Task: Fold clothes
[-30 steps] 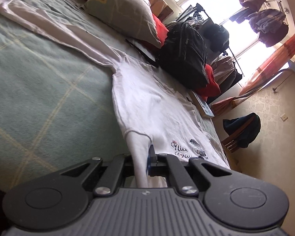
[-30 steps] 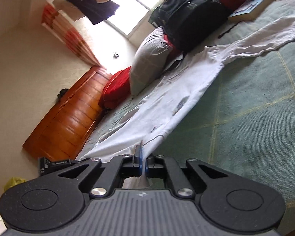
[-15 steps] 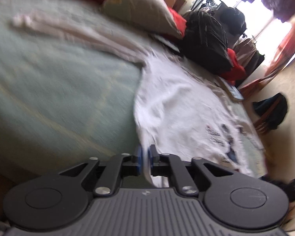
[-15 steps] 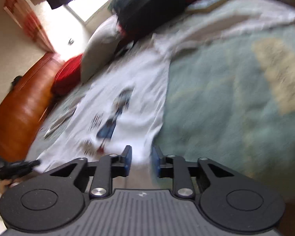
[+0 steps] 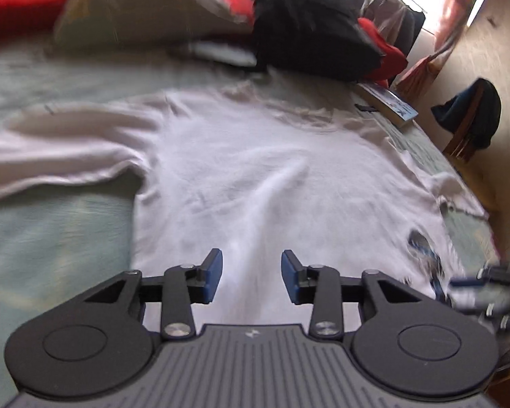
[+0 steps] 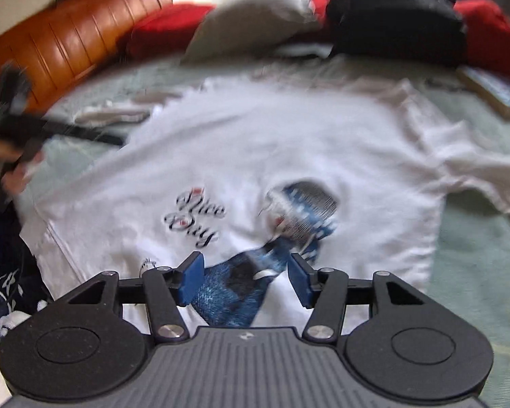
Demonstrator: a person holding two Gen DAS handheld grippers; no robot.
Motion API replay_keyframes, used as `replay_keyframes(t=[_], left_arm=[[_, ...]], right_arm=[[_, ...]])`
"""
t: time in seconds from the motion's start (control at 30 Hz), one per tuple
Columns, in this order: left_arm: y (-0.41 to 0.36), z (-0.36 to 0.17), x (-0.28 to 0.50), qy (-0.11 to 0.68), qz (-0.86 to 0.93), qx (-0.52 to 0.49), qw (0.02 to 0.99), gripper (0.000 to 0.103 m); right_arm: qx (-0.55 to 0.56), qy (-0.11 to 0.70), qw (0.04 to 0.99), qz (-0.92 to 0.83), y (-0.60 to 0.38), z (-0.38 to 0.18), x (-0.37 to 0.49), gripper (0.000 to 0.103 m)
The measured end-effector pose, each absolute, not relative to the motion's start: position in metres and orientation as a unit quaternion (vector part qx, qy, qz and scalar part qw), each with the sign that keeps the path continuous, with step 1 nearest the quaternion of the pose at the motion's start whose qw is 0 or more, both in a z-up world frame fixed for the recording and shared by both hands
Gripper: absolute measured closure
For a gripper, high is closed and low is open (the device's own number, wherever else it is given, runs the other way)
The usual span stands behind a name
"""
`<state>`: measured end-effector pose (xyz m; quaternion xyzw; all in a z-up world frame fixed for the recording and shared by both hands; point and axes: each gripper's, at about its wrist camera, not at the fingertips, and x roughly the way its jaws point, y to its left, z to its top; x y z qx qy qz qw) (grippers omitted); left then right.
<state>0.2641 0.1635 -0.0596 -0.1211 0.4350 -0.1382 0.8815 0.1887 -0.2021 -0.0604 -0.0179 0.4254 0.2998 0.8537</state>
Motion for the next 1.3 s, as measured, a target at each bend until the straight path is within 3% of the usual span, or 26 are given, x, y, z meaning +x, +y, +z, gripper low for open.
replay_keyframes(t=[0.23, 0.33, 0.43, 0.57, 0.7, 0.8, 0.9, 1.13, 1.3], left_arm=[[0.204, -0.076, 0.310, 0.437, -0.069, -0.144, 0.885, 0.072], [0.195, -0.062, 0.314, 0.435, -0.060, -0.100, 0.893, 0.072], [0.171, -0.043, 0.298, 0.411, -0.092, -0.008, 0.907, 0.060], [0.152, -0.051, 0.270, 0.418, -0.179, 0.041, 0.890, 0.057], [0.178, -0.072, 0.249, 0.424, -0.170, 0.019, 0.889, 0.055], [0.207, -0.065, 0.244, 0.426, -0.124, -0.019, 0.896, 0.059], [0.204, -0.050, 0.236, 0.422, -0.115, 0.021, 0.899, 0.060], [0.156, -0.048, 0.208, 0.388, -0.213, 0.076, 0.894, 0.047], [0.158, -0.054, 0.185, 0.392, -0.177, 0.101, 0.897, 0.041]], right_arm=[[0.018, 0.444, 0.855, 0.268, -0.231, -0.070, 0.190, 0.043], [0.015, 0.445, 0.858, 0.256, -0.236, -0.068, 0.188, 0.043], [-0.011, 0.430, 0.865, 0.258, -0.225, -0.060, 0.183, 0.041], [-0.038, 0.409, 0.862, 0.296, -0.196, -0.055, 0.178, 0.038], [-0.055, 0.422, 0.851, 0.309, -0.182, -0.068, 0.179, 0.037], [-0.061, 0.421, 0.853, 0.302, -0.197, -0.076, 0.173, 0.035], [-0.059, 0.423, 0.858, 0.287, -0.207, -0.072, 0.165, 0.033], [-0.125, 0.365, 0.868, 0.314, -0.157, -0.051, 0.150, 0.028], [-0.170, 0.379, 0.855, 0.310, -0.136, -0.077, 0.138, 0.024]])
